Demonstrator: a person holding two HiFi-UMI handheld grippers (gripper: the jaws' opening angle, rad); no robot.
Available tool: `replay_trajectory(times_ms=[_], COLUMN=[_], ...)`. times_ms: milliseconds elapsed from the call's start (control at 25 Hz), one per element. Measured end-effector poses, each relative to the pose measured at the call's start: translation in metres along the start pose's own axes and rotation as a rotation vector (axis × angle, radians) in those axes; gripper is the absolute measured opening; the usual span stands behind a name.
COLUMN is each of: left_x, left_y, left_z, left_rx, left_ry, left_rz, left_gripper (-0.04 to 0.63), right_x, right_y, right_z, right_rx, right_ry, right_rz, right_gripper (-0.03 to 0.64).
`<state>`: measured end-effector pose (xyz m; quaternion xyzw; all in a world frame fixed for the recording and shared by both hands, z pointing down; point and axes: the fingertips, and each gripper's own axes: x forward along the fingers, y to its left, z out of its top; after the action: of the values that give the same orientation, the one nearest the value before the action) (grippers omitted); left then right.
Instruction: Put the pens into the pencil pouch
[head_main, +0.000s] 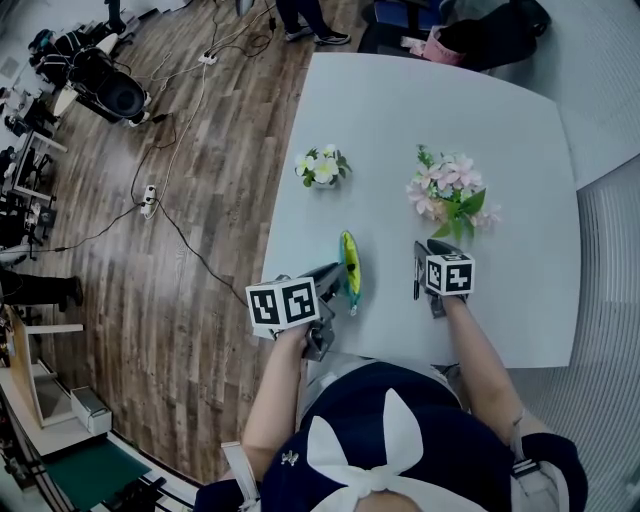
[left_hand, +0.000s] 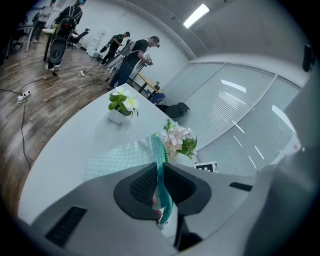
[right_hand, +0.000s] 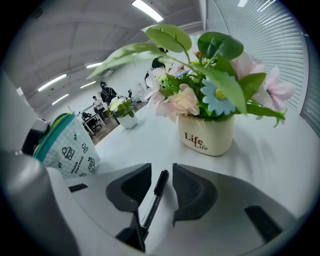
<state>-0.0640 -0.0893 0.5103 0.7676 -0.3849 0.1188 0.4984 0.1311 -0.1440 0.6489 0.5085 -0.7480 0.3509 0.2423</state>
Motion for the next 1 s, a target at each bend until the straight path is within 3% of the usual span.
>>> replay_trajectory(times_ms=[520, 640, 1000], left_x=[0.001, 0.002, 0.003], left_y=[0.003, 0.003, 0.003], left_z=[0.001, 0.001, 0.001], left_rx=[-0.006, -0.007, -0.006], left_ry=[-0.002, -0.002, -0.004], left_rz=[0.004, 0.005, 0.004], left_gripper=[0.054, 0.054, 0.054], right_x=[0.028, 0.030, 0.024], right_y=[-0.003, -0.006, -0.003], right_z=[-0.007, -0.007, -0.009], right_rx=[-0.075, -0.095, -0.103], right_ry=[0.110, 0.124, 0.130], right_rz=[-0.092, -0.110, -0.092], right_gripper=[0.140, 0.112, 0.080])
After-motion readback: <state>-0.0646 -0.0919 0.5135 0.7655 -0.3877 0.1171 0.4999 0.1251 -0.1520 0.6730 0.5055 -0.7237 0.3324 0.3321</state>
